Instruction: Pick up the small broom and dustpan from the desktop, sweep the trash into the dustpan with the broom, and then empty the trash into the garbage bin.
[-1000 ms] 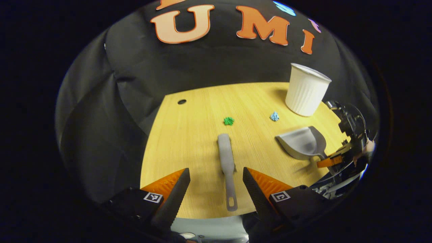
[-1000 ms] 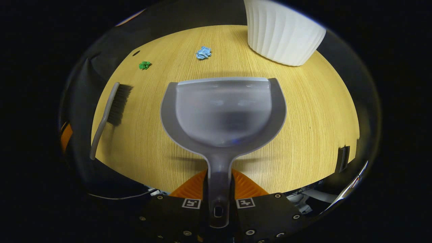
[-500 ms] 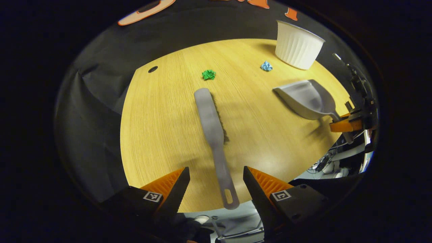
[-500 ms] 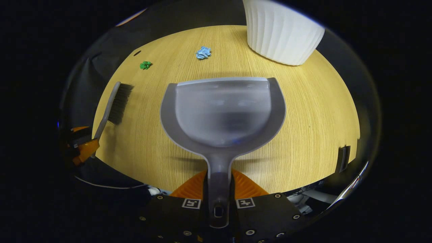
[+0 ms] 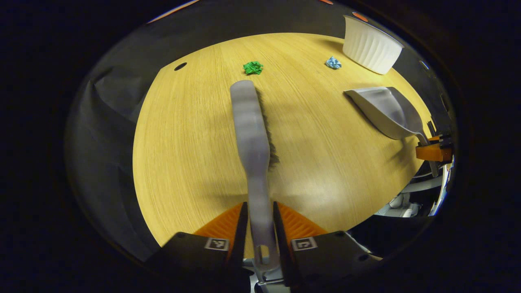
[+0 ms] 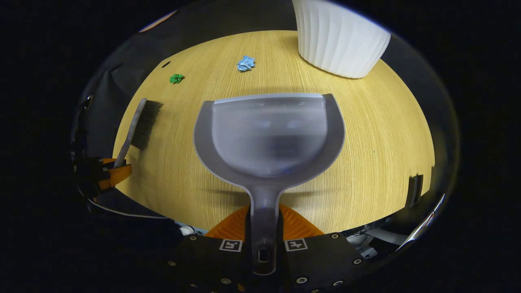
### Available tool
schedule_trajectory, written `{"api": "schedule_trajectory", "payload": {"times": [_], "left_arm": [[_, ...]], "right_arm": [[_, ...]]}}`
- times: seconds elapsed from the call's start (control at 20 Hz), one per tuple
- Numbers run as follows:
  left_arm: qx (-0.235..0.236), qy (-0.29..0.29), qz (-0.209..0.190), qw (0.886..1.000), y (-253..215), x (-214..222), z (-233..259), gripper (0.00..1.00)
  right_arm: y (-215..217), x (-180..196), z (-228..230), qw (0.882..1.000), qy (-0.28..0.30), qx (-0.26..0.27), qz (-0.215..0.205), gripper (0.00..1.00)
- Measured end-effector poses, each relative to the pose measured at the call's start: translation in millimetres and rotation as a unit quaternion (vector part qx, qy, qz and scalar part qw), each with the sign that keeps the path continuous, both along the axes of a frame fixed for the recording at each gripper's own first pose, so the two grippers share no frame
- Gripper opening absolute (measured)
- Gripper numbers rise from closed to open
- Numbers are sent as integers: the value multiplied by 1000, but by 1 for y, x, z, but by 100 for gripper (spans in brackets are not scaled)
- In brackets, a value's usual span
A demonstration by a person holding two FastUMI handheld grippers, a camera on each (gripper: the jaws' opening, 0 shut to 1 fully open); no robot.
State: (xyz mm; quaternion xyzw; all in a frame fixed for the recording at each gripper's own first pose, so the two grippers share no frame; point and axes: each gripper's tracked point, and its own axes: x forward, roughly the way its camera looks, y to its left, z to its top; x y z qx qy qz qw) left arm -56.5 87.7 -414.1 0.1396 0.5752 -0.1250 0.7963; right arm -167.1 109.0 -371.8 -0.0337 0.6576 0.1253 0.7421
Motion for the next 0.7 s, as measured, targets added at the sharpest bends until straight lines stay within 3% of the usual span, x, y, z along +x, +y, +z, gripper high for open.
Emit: {"api": "schedule_trajectory", "payload": {"times": [0.05,0.2,0.35,0.7], "left_arm": [[-5,14,8,1000,-2,0,-2,32],[-6,30,28,999,2,-2,-7,28],[-7,26,38,999,4,1,-7,14],[-16,26,24,999,5,38,1,15]], "right_arm": [[0,0,0,1000,0,0,0,24],[0,1,-1,1000,1,0,0,24],[-1,2,-2,1000,0,0,1,23],[-4,6,-1,1000,2,-3,9,24]]}}
